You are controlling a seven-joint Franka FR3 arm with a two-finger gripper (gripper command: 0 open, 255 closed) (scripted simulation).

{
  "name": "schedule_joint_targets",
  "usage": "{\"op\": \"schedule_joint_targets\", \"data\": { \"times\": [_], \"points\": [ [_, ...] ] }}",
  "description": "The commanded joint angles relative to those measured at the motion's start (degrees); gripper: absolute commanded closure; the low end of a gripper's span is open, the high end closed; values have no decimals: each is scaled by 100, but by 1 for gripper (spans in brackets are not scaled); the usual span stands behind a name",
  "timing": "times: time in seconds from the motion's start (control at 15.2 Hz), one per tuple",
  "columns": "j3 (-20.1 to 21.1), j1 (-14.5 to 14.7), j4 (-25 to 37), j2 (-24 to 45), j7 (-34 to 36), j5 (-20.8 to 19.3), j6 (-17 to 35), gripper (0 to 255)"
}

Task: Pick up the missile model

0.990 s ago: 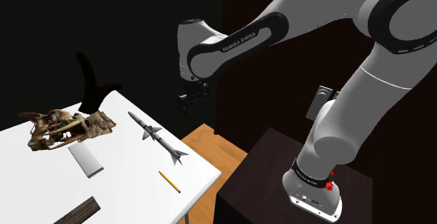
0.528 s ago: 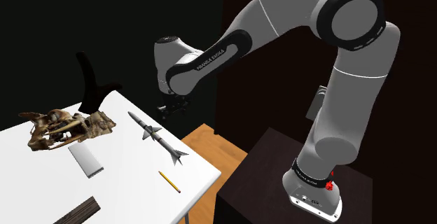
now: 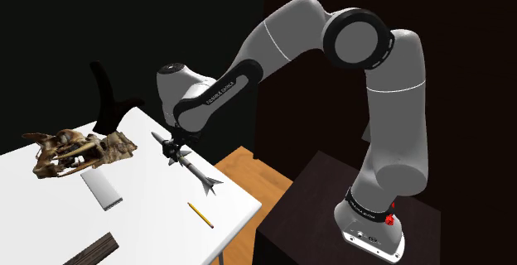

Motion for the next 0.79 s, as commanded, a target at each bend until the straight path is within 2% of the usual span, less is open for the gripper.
{"op": "schedule_joint_targets", "data": {
  "times": [0.0, 0.53, 0.59, 0.73],
  "points": [
    [-33, 67, 172, 219, 75, -80, 55, 0],
    [-120, 125, 131, 555, 183, -218, 423, 0],
    [-121, 126, 130, 559, 184, -220, 427, 255],
    [-121, 127, 128, 560, 186, -221, 429, 255]
  ]
}}
